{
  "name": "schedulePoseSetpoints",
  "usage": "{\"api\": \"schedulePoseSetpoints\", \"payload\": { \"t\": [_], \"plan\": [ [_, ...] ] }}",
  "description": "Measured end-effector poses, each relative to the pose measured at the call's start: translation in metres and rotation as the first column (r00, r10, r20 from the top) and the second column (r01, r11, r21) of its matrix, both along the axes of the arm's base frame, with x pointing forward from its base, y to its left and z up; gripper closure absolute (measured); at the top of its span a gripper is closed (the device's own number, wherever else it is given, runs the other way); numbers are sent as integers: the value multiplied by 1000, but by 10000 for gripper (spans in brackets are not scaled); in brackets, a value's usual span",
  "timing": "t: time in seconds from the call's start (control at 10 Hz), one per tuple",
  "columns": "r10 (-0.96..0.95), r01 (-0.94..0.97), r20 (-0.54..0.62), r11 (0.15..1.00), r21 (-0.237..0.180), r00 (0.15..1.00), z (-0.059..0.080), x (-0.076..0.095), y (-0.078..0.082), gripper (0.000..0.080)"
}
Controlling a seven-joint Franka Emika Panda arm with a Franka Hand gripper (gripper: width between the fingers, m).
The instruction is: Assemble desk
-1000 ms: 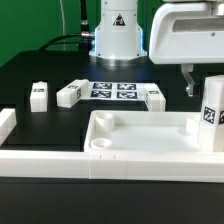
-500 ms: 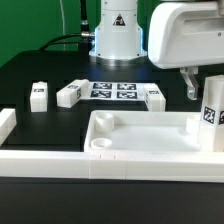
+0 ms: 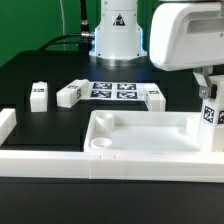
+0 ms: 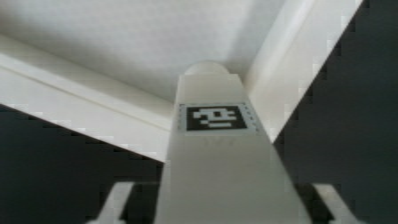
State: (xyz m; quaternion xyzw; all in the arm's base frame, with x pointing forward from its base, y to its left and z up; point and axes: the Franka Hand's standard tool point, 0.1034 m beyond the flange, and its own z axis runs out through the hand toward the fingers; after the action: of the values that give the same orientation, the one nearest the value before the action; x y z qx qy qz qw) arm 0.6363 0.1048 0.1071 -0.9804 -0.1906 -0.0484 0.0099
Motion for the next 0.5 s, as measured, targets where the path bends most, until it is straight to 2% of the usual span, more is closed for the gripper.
{"api": "schedulePoseSetpoints", "payload": {
  "t": [0.4, 0.5],
  "plan": [
    [-53, 53, -2, 999, 6, 999, 0, 0, 0, 511],
    [-155, 155, -7, 988, 22, 988, 0, 0, -1, 511]
  ]
}}
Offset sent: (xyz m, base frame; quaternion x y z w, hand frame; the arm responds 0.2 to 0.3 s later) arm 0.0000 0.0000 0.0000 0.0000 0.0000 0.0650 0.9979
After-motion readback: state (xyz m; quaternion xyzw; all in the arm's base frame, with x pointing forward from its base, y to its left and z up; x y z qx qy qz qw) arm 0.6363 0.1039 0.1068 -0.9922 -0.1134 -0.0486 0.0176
